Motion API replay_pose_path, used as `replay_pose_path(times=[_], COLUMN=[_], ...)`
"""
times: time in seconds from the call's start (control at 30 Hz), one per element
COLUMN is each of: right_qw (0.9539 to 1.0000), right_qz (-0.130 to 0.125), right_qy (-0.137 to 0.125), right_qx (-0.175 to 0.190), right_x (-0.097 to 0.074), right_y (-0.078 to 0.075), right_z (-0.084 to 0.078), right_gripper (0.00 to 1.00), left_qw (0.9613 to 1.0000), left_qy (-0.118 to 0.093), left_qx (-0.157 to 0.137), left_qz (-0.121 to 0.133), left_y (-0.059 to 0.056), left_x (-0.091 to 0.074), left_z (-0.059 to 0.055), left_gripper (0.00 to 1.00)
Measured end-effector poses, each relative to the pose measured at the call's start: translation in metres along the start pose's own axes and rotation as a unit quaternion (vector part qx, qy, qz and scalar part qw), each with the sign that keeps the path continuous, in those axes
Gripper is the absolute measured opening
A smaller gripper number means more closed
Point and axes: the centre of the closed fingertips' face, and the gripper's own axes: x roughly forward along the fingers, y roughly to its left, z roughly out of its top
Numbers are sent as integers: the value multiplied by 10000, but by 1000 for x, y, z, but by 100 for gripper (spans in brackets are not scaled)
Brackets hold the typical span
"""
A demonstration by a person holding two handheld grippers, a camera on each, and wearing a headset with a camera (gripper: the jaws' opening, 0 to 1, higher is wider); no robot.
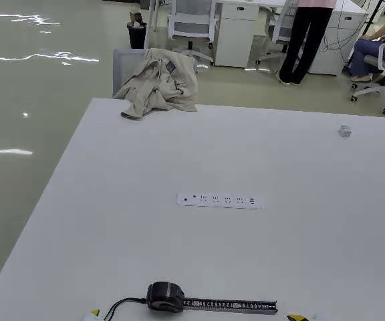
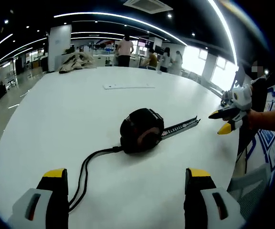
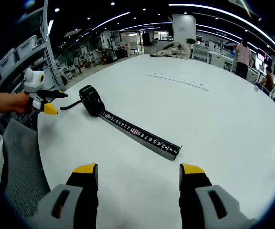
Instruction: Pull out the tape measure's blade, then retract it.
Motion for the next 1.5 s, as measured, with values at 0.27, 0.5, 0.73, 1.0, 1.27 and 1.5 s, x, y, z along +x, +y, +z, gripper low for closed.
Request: replay_pose_path(times=[0.27,0.5,0.73,1.0,1.27,1.5], right_qw=[9995,9987,9974,9961,9945,9937], right_qz=[-147,-204,-271,-345,-366,-402], right_qy=[-168,-286,-431,-549,-716,-806], right_qx=[245,357,518,601,671,666], right_x=[-15,-28,-43,-56,-70,-79], right_y=[9,20,34,48,58,65], right_z=[-1,-5,-7,-8,0,7], right_gripper=[77,79,80,82,84,85], left_qw=[9999,9999,10000,9998,9996,9995], left_qy=[46,54,-51,-170,-198,-221], left_qx=[-74,-70,-76,-120,-195,-197], left_qz=[93,67,29,58,87,96], left_y=[-1,-4,-10,-15,-20,-22], left_x=[-11,-17,-32,-46,-57,-66], left_z=[-4,-6,1,3,-3,-4], left_gripper=[100,100,100,100,100,100])
